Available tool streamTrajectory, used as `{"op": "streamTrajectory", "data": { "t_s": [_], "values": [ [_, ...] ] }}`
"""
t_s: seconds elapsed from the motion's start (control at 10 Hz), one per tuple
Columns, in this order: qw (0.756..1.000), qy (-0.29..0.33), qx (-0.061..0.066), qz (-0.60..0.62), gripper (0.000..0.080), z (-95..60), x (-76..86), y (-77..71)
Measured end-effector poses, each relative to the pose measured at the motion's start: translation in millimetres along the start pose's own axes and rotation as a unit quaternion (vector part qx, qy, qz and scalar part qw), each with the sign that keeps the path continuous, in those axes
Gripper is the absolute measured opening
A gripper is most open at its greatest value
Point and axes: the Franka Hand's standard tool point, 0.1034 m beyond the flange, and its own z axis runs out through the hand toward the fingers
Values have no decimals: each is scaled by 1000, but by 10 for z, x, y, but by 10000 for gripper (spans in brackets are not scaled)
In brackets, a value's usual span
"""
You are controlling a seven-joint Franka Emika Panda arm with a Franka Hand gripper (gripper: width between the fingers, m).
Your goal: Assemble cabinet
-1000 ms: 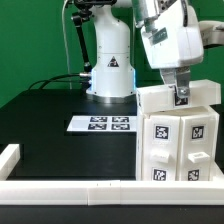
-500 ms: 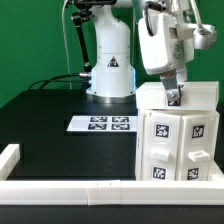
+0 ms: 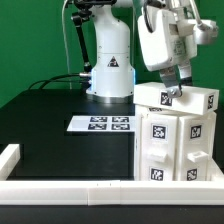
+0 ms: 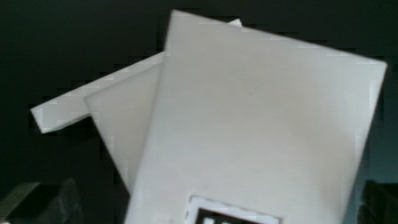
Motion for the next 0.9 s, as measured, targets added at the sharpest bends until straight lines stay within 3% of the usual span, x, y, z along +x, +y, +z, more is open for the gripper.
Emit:
{"op": "streamTrajectory", "data": {
  "t_s": [0.3, 0.5, 0.6, 0.7, 0.9],
  "values": [
    [1000, -23, 13, 5, 797, -164, -82, -25],
    [999, -22, 13, -24, 797, -147, -76, -20],
    [999, -21, 9, -37, 797, -144, -75, -14],
    [993, -17, -8, -119, 797, -144, -83, 0],
    [968, -20, -18, -248, 797, -146, -123, -32]
  ]
}}
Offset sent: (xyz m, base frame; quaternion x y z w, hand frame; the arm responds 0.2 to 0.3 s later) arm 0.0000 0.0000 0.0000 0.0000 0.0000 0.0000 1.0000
